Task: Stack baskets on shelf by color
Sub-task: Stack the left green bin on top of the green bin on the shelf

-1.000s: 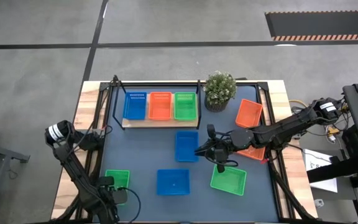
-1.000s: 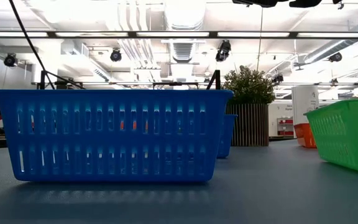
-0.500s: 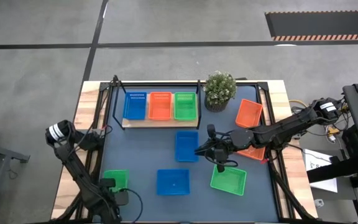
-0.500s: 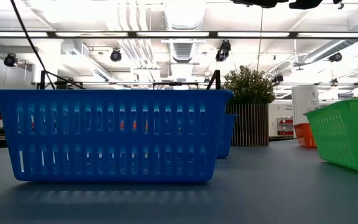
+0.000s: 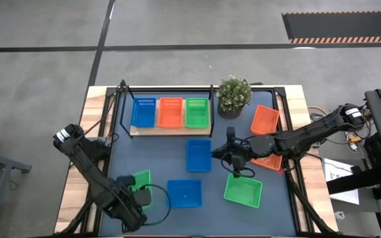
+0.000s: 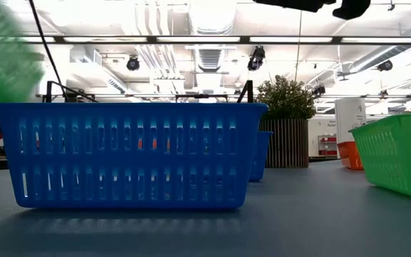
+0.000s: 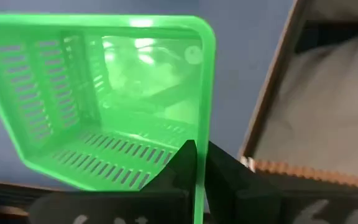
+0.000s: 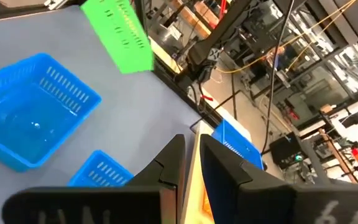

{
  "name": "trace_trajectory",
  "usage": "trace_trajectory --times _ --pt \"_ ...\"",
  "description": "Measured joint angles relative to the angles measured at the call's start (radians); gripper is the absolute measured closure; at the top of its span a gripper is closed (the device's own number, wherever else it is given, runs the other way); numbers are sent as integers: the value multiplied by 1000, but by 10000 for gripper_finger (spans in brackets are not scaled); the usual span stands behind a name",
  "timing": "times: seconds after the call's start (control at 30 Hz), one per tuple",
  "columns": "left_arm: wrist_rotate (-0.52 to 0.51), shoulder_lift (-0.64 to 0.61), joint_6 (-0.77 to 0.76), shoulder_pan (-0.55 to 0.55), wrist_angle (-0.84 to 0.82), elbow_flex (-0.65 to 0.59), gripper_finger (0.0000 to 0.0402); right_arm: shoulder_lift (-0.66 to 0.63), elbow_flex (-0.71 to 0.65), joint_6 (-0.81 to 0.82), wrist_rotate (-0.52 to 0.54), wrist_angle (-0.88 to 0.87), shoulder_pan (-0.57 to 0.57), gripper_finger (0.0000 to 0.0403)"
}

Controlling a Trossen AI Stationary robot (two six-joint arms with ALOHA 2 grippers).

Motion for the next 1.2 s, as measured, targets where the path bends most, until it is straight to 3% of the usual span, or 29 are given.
trace_trajectory --times 0.23,0.37,0.57,0.77,1.2 --pt "-327 -1 242 135 -116 168 401 -103 0 49 3 -131 0 360" --pt "-411 -1 474 267 -100 182 401 -161 0 93 -6 -201 0 360" --pt "-422 -1 738 471 -10 169 401 -240 -39 128 -8 -260 0 360" --pt "-422 2 878 629 40 167 401 -349 -95 137 -8 -254 0 360" --pt "-423 2 1095 812 327 97 401 -492 -160 144 -8 -263 0 360"
